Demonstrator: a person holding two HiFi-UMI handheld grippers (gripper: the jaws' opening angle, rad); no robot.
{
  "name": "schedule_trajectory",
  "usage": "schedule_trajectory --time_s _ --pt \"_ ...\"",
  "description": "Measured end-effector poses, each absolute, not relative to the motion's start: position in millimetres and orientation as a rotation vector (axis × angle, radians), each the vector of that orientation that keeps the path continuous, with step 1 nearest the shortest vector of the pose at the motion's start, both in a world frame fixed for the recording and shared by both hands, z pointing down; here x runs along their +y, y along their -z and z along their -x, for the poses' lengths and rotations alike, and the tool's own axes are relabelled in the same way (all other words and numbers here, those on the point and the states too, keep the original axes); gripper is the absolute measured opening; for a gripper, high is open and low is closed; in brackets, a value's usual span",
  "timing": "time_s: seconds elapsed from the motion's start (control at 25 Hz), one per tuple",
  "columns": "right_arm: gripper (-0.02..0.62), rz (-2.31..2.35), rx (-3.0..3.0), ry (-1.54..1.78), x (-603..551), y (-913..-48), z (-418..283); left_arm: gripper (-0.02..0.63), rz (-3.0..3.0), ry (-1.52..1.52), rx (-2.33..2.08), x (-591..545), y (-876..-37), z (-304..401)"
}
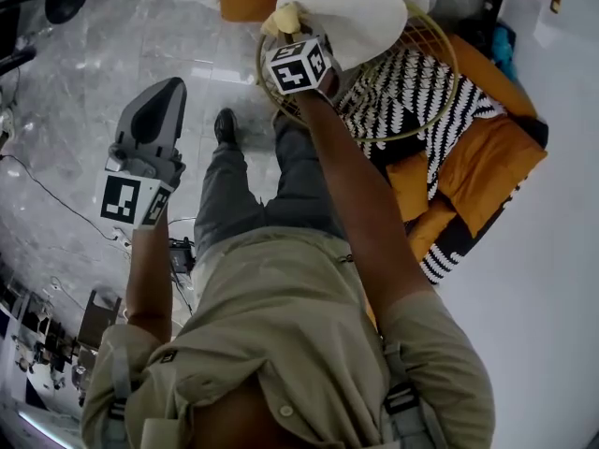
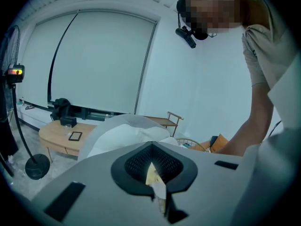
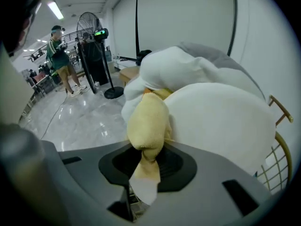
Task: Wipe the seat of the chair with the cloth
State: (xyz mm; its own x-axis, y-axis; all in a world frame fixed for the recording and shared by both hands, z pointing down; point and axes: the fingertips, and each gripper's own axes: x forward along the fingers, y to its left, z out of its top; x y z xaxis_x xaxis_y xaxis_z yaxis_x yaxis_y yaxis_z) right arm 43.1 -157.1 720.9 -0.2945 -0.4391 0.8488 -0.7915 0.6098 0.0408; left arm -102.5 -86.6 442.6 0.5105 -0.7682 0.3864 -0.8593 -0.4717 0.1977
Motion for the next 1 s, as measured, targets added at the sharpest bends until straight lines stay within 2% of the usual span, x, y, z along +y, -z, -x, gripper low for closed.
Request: schedule_trajectory --time_s 0.12,0.28,0.64,0.8,1.0 --pt "0.103 -0.968 -1.938 -0.507 -155 -723 -35 0.015 -2.389 -0.343 -1.356 -87 -445 109" --pt "0.103 -1.024 -1.900 -0.512 -164 -723 -72 0.015 -2.393 -0.342 -1.347 -90 -445 109" --pt "0.103 -1.518 -1.581 -0.617 -193 -703 -305 0.015 -2.429 -0.348 -1.308 -97 -438 87" --pt "0.103 -1.541 -1.561 -0.600 -188 -697 -322 0.015 -2.434 -0.357 -1.290 -95 -441 77" --pt "0.101 -1.541 -1.599 -0.623 -187 -704 -299 0.015 -2.433 -0.350 -1.288 -93 -441 76"
